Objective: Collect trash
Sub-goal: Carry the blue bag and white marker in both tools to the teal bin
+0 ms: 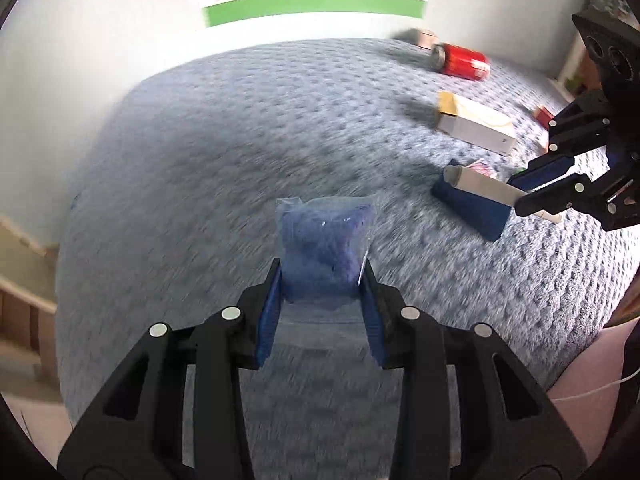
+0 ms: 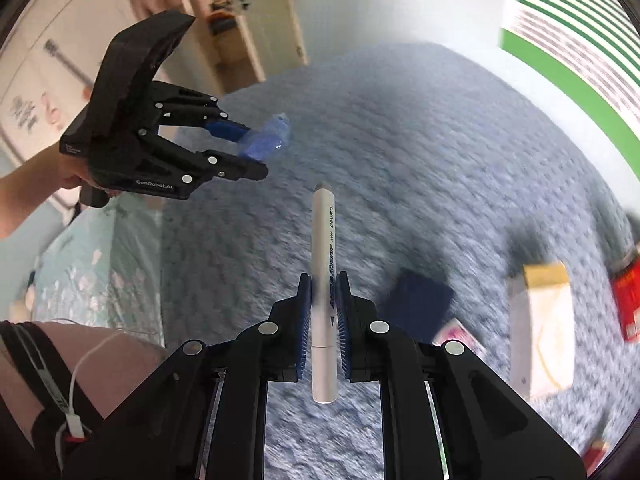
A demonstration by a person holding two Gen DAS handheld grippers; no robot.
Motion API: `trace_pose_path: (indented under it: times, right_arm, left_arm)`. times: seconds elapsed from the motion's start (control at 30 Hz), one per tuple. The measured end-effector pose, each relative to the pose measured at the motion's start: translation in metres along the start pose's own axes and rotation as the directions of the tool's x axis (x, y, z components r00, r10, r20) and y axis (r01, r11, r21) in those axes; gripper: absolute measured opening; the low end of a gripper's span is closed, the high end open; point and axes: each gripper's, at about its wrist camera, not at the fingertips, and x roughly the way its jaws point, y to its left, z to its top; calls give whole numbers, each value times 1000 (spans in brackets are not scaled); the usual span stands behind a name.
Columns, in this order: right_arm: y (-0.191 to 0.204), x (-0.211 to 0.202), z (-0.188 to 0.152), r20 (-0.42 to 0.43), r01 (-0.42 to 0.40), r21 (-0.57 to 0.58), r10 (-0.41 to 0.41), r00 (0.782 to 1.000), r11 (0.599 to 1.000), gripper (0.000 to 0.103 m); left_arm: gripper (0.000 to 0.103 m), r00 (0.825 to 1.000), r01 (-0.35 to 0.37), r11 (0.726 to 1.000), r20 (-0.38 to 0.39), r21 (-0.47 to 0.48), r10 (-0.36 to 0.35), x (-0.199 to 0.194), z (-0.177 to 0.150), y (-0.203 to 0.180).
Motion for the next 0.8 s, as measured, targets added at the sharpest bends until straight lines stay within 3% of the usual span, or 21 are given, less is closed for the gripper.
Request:
trace_pose_path:
  times: [0.17, 0.37, 0.57, 0.8]
  right_arm:
    - [29, 16, 20, -20, -84, -109, 82, 996, 990, 14]
    - [76, 39, 45, -70, -197, -249, 185, 980, 948, 14]
    - [132, 71, 70, -148, -325, -361, 291, 945, 874, 14]
    - [209, 104, 90, -262, -460, -476, 378, 888, 749, 14]
  left_arm:
    - [34, 997, -79, 991, -12, -104, 79, -25, -34, 11]
    - [34, 987, -159, 957, -40, -244, 154, -55, -89, 23]
    - [34, 973, -232, 885, -99, -403, 210, -80, -155, 34]
    - [34, 953, -302, 759, -172, -578, 248, -103, -233, 40]
